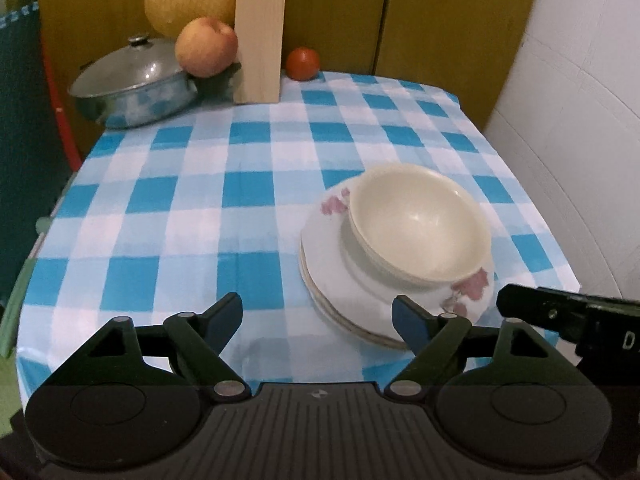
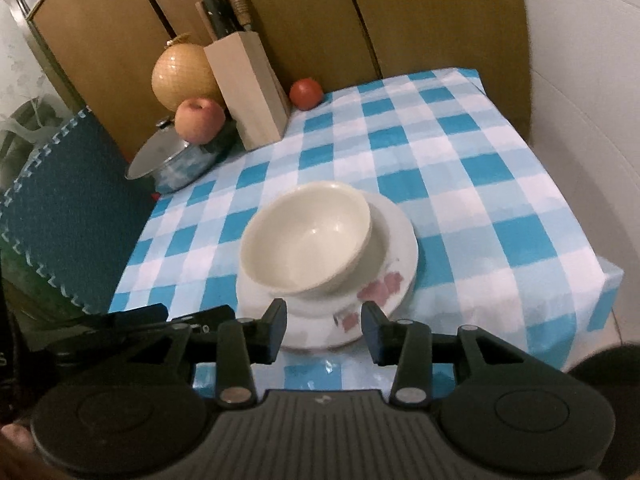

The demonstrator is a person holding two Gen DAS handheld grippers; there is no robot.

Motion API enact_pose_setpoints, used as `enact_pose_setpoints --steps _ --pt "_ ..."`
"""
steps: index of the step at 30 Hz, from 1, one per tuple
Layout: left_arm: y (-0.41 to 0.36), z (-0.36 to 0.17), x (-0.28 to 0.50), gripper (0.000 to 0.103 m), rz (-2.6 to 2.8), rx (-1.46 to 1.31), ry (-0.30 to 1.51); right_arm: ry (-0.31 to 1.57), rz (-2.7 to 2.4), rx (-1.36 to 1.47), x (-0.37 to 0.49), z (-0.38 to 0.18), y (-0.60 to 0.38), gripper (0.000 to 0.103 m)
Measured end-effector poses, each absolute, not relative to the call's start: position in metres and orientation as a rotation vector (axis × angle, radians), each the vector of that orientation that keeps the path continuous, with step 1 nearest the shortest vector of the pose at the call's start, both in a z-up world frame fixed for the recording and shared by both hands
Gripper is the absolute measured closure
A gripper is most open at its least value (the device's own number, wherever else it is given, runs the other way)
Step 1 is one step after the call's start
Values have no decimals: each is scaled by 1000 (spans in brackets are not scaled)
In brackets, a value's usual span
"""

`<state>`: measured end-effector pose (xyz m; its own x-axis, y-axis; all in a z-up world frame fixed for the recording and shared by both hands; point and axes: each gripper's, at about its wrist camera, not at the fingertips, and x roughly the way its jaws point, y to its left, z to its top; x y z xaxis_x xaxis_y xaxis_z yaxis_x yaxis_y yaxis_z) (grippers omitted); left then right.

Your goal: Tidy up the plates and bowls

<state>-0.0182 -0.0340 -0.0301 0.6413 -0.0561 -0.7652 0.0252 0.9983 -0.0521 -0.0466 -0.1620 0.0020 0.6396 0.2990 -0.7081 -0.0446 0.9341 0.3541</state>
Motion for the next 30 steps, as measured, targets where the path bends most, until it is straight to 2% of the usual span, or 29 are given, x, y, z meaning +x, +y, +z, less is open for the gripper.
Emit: enact_pose_setpoints --steps 30 --pt "-52 -48 -22 16 -72 -14 916 891 114 294 -51 -25 -162 63"
